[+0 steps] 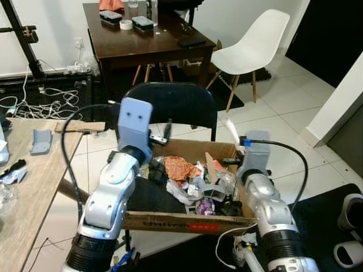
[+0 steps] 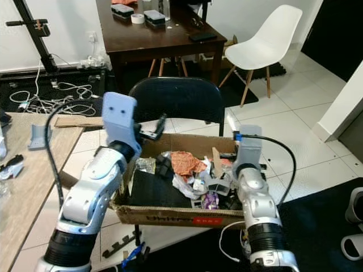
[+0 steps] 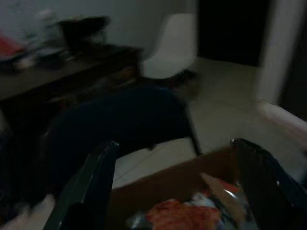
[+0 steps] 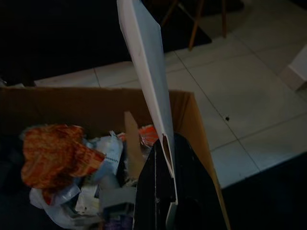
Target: Picking trash to rubbish bin
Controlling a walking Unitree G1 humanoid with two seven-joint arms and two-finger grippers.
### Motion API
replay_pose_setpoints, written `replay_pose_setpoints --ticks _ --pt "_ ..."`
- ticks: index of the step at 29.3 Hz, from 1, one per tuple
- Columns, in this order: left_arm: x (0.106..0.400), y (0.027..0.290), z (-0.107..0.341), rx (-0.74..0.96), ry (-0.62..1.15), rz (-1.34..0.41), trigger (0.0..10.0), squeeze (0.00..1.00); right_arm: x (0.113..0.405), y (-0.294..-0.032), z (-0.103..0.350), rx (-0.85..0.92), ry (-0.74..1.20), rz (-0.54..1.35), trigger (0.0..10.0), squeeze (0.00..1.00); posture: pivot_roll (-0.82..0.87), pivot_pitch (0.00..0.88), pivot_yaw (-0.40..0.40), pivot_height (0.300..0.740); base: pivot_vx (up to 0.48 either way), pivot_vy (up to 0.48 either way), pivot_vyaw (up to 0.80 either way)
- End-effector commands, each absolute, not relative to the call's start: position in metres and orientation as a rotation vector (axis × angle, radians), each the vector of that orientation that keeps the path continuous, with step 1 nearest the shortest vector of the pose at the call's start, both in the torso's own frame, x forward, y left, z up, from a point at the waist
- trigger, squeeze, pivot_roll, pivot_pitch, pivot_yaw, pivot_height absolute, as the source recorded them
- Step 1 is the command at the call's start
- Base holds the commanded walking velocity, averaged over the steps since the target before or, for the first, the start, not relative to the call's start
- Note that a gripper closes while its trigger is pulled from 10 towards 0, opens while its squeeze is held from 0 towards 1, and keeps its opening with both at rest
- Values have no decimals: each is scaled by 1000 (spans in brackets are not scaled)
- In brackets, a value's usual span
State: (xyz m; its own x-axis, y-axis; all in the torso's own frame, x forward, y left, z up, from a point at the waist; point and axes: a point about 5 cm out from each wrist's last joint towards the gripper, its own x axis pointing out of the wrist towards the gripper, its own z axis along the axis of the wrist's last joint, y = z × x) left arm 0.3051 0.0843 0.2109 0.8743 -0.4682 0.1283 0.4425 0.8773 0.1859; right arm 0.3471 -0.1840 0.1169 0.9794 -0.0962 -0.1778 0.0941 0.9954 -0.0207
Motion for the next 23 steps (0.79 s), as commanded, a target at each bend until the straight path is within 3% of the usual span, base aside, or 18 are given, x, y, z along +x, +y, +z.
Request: replay_pose_setpoints --ticks 1,6,11,12,16,17,19,20,23 --pt "304 77 201 223 -127 -572 10000 0 349 -185 105 2 223 -93 10000 0 145 129 3 740 0 0 0" --pt "304 72 186 342 -58 -684 10000 0 352 -187 93 12 270 -94 10000 0 145 129 3 740 0 0 0" --pt "306 70 180 440 -48 -667 10000 0 358 -187 96 25 259 -74 10000 0 140 119 13 740 0 0 0" --pt "306 70 181 426 -49 -656 10000 0 359 -187 100 67 229 -62 10000 1000 139 114 14 740 0 0 0" --pt "310 72 185 400 -67 -596 10000 0 365 -189 118 -14 110 -87 10000 1000 142 112 10 740 0 0 0" --pt "312 75 188 376 -73 -565 10000 0 367 -191 124 -5 61 -118 10000 0 142 112 10 740 0 0 0" --pt "314 77 190 347 -79 -534 10000 0 368 -192 131 22 10 -147 10000 0 142 112 10 740 0 0 0" --pt "318 86 195 221 -63 -446 10000 0 368 -192 137 53 -22 -158 10000 0 146 106 10 740 0 0 0" --pt "322 97 198 89 -42 -349 10000 0 369 -189 142 75 -34 -161 10000 0 145 103 10 740 0 0 0"
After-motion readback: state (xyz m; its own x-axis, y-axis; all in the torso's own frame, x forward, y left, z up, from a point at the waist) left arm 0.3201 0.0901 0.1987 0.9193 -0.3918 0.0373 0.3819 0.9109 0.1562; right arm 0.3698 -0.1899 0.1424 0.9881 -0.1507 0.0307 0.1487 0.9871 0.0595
